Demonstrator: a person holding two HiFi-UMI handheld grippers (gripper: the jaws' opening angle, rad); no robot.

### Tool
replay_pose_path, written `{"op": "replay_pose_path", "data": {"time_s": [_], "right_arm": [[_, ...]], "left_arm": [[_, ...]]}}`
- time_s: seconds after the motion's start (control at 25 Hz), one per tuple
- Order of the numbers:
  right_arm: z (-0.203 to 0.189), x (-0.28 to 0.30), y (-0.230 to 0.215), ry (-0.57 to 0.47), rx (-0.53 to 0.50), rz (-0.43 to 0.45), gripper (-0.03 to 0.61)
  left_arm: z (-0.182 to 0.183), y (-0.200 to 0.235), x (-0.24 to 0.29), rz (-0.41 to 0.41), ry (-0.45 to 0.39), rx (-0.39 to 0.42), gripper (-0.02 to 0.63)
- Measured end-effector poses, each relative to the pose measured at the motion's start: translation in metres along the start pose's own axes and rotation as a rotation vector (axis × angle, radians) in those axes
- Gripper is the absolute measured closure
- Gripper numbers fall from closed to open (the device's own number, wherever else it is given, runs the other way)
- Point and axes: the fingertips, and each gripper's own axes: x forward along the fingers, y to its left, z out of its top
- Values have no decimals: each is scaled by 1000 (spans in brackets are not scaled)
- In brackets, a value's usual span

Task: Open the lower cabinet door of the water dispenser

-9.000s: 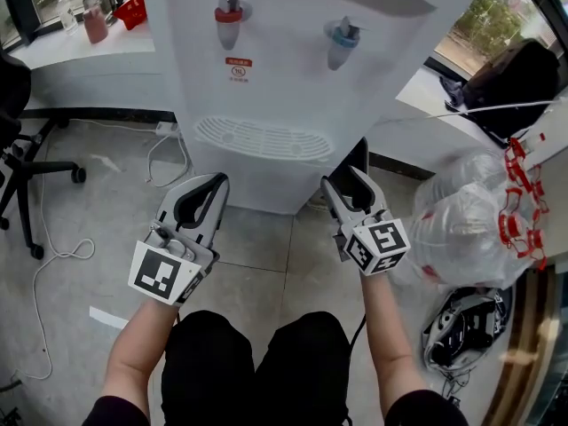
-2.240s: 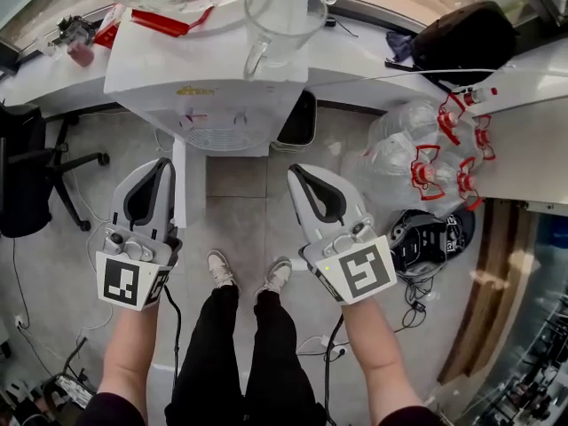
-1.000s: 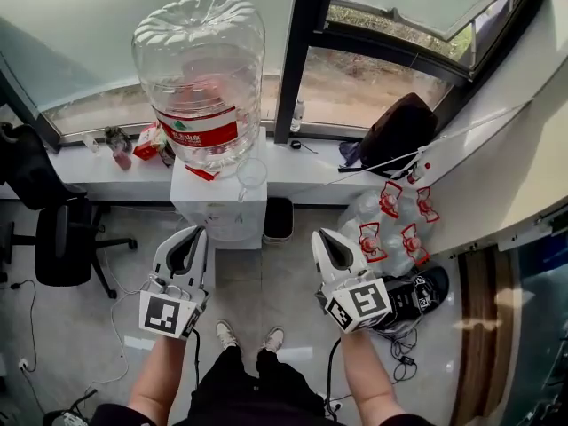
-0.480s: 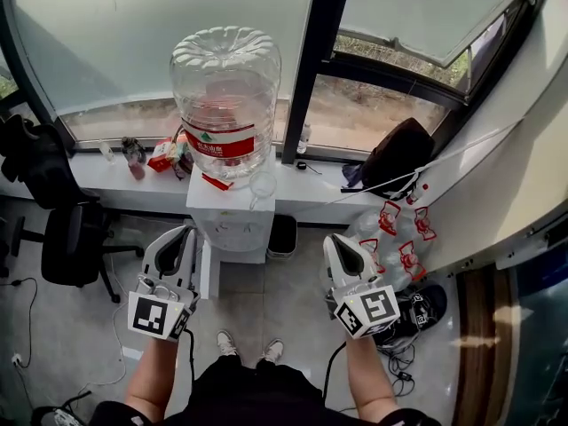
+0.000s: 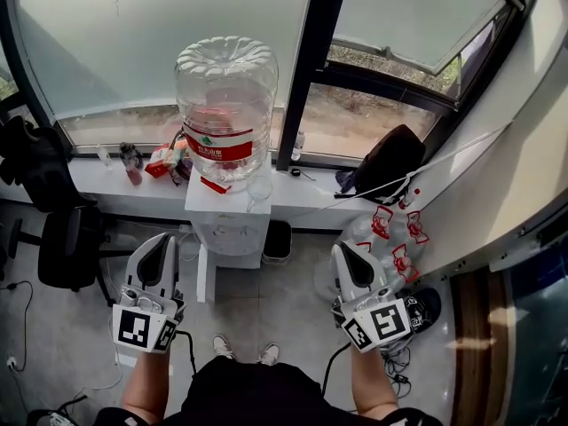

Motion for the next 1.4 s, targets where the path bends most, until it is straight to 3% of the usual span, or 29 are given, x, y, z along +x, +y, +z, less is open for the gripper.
{"op": "replay_pose_path", "data": {"time_s": [0.4, 0.84, 1.0, 1.16, 1.4], "right_arm": [[9, -43, -12, -42, -20, -124, 574], [8, -34, -6, -40, -18, -108, 574], [4, -28, 2, -35, -8, -94, 574], [4, -20, 7, -30, -9, -81, 574], [5, -12, 11, -32, -9, -69, 575]], "left_arm": [[3, 4, -29, 32, -9, 17, 606], [10, 8, -32, 39, -39, 36, 606], [17, 3, -27, 13, -78, -5, 606], [7, 10, -30, 25, -34, 26, 606], [11, 15, -31, 25, -45, 30, 606]]}}
